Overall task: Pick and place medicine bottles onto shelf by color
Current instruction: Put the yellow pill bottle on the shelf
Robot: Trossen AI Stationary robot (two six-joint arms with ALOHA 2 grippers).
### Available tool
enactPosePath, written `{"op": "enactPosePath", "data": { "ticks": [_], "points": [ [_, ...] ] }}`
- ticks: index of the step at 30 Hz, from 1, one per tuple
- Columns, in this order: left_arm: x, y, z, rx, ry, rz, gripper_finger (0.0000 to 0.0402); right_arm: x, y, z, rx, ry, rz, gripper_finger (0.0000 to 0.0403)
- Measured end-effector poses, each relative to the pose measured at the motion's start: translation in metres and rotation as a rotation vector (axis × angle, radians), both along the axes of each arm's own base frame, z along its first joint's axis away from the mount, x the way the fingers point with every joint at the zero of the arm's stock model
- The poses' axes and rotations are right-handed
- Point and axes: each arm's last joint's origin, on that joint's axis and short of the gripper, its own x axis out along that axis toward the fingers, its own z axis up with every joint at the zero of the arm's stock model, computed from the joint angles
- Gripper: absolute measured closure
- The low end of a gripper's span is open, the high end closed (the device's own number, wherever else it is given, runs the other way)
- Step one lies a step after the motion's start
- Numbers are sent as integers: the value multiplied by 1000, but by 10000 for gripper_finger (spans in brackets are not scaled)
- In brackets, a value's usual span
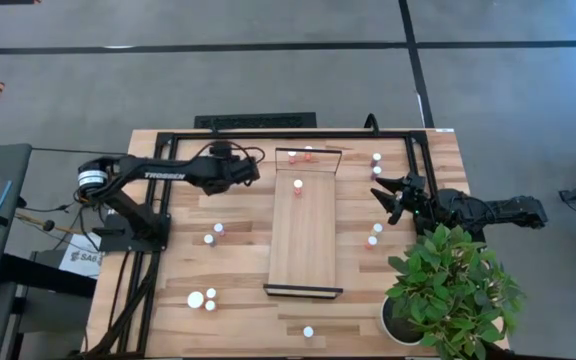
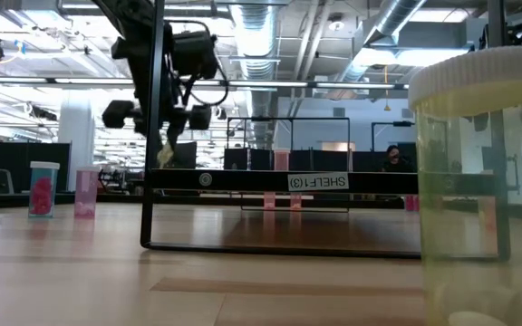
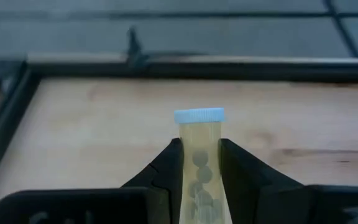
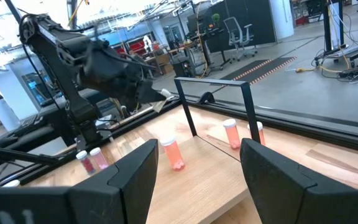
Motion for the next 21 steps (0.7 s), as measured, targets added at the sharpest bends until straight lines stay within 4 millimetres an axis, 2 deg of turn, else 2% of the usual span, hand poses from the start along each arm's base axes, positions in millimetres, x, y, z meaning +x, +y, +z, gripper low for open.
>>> {"op": "enactPosePath", "data": {
  "ticks": [7,13,21],
  "points": [
    [19,-15,7,96,54,-200,331,0,0,0,0,1,0,152],
    [27,-25,16,87,86,-399,331,0,0,0,0,0,0,152],
    [46,-39,28,45,-35,-756,331,0,0,0,0,0,0,152]
  ]
}}
